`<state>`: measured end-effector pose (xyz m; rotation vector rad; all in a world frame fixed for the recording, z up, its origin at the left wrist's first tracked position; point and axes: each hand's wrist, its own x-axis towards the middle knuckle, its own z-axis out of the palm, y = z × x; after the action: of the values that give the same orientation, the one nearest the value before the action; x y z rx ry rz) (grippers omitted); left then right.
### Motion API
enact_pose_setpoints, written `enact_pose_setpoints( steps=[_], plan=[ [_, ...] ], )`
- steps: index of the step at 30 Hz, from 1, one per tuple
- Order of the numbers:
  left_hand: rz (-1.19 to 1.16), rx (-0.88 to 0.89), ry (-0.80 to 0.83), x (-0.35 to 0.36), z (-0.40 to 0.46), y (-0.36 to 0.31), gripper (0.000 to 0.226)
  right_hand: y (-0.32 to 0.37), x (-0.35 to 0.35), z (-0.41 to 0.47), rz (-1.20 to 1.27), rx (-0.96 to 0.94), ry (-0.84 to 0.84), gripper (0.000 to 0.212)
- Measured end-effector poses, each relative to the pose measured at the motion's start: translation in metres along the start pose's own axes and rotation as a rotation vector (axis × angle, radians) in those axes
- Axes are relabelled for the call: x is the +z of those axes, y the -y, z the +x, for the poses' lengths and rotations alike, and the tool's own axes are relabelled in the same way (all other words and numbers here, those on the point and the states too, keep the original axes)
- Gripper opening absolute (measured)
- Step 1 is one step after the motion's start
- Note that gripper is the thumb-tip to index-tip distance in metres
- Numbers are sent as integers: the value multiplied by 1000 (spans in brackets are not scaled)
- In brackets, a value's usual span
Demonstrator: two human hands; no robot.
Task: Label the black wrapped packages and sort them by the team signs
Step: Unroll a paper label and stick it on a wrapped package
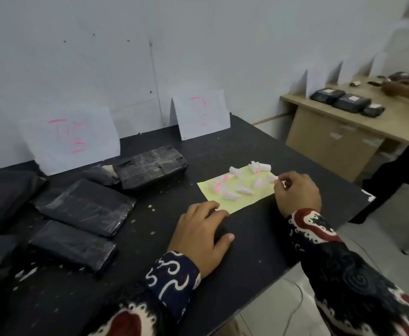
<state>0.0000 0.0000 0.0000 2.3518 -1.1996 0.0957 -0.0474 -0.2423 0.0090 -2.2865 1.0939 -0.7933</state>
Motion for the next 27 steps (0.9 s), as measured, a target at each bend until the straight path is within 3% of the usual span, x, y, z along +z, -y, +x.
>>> enact_pose_setpoints(
  steps=[4, 6, 11, 16, 21, 27],
  plan=[
    [119, -18, 73, 11, 5, -3, 55, -9, -2, 18, -252, 26, 75, 36],
    [134, -19, 76, 13, 5, -2, 56, -13, 0, 23, -302, 35, 112, 35],
    [152, -26, 63, 14, 4, -2, 59, -16, 1, 31, -228, 46, 138, 16],
    [145, -12, 31, 16, 4, -1, 60, -10, -6, 26, -54, 48, 55, 13],
    [-112, -23, -132, 14, 3, 0, 52, 24, -6, -9, 144, -108, 91, 9],
    [-550, -318, -468, -21, -13, 9, 27, 75, 7, -83, 322, -294, 229, 3]
  ],
)
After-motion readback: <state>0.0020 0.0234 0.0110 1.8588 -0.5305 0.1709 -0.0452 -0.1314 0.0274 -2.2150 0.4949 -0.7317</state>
